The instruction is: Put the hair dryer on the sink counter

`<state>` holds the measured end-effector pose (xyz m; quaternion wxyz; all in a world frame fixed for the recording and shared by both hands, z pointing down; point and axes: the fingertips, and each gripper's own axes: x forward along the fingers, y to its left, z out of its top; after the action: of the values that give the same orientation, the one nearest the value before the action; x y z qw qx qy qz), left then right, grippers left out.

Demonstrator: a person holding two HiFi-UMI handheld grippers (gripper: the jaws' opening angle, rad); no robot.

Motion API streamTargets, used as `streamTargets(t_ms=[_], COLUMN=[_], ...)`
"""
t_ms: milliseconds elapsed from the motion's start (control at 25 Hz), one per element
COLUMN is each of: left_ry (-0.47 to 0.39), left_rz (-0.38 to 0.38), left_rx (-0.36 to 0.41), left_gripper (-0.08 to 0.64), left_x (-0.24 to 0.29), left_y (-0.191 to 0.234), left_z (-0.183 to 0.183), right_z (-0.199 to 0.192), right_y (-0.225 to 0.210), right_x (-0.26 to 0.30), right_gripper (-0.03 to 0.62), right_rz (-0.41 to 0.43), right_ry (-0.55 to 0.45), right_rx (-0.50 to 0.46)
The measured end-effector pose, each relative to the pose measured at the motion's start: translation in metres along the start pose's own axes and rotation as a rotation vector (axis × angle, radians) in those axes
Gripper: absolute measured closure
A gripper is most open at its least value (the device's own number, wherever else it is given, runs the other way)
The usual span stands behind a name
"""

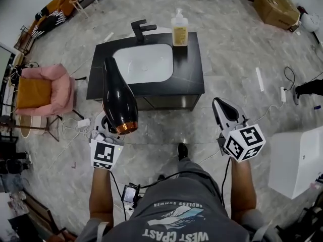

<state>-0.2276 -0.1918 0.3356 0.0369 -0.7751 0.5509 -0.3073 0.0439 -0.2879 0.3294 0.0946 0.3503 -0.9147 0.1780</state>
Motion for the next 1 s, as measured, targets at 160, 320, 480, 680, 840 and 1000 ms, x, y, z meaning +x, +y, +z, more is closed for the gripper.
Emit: streamTargets(t_ms=[160,320,480,680,840,1000], left_ry=[0.029,0.054,0.101,0.157,0.188,0.226], left_rz=[-0.046,-0.099,-0.139,-0.173,-0.186,-0.203], left_rx=[0.036,0.067,0.103,0.135,0.144,0.164], left_gripper=[0.347,0.347,0.347,0.348,0.348,0.348], left_x=[0.041,0.083,0.123,0.164,0.193,0.220], left_y=[-0.009,-0.025,-0.037,-0.047,-0.054,-0.062], left_z=[0.000,-0.005,-0.019,-0.039,-0.051,-0.067], right_z=[-0.011,-0.024,-0.037,-0.060,-0.073,-0.084], right_y=[-0.025,-0.049,-0.068,-0.088,-0.104,-0.114], right_x=[-0.004,-0.007,-0.006,-0.002,-0.001,0.002], right_gripper=[0.565,0.565,0.565,0.565,0.565,0.565], right_rz=[-0.037,-0.075,-0.104,-0.134,-0.154,-0.167], right_ry=[0.014,0.023,0.028,0.041,0.044,0.057], right_rx=[0.040,0.073,0.108,0.148,0.187,0.208])
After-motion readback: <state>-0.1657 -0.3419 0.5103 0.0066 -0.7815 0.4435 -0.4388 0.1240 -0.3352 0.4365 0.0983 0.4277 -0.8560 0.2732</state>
